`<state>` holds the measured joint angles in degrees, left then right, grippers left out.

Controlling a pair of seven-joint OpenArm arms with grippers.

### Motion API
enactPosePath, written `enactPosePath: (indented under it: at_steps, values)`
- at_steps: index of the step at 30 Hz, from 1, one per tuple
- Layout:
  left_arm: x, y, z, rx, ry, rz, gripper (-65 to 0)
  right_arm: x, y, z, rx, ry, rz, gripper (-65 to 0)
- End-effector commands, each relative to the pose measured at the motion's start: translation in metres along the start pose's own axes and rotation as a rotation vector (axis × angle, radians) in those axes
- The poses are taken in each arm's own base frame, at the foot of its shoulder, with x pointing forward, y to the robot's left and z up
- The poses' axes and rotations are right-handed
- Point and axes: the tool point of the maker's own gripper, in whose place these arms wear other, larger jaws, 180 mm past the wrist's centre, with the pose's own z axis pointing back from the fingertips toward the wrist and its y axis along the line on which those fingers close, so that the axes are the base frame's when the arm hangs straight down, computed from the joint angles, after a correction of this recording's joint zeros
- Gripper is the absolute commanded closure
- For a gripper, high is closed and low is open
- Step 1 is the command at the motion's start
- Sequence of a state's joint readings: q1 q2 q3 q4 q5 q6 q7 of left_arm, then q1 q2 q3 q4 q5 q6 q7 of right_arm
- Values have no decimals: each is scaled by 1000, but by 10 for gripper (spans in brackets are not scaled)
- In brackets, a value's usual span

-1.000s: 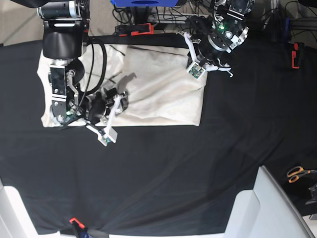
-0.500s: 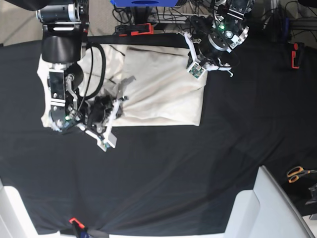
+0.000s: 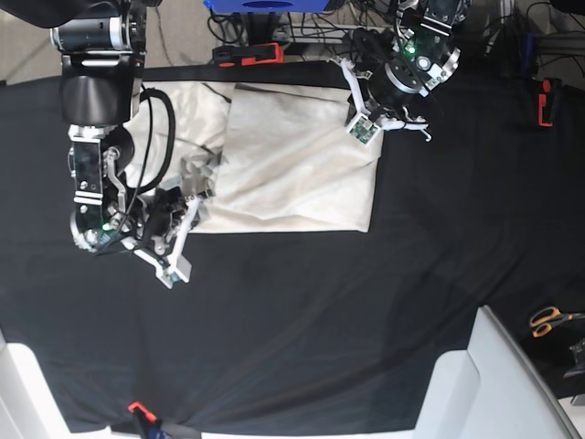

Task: Fold the T-shirt properly
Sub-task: 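Release the shirt and move both grippers away from it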

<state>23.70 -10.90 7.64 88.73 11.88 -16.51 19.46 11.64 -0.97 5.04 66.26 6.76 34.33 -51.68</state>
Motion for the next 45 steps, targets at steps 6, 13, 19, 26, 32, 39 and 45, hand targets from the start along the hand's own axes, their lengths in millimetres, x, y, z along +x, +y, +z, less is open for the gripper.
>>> enactPosePath:
  at_steps: [6, 13, 19, 26, 32, 39, 45]
  values:
    - [32, 17, 12, 47, -69, -33, 0, 36, 17, 31, -31, -144, 129, -21]
    - [68, 36, 1, 86, -140, -32, 0, -2, 71, 46, -8, -59, 334, -21]
    - [77, 57, -15, 112, -134, -41, 0, -34, 98, 48, 42, -61, 321, -24]
    - [69, 64, -26, 113, -103, -36, 0, -57, 104, 40, 70, -9, 297, -26]
    - [65, 69, -36, 110, -79, -28, 0, -70, 111, 39, 89, -23, 272, -26]
    - [49, 72, 15, 150, -99, -79, 0, -81, 19, 73, -109, -103, 21, -41]
    - [-18, 103, 56, 260, -1, 0, 0, -96, -61, 117, -175, -238, -274, -404]
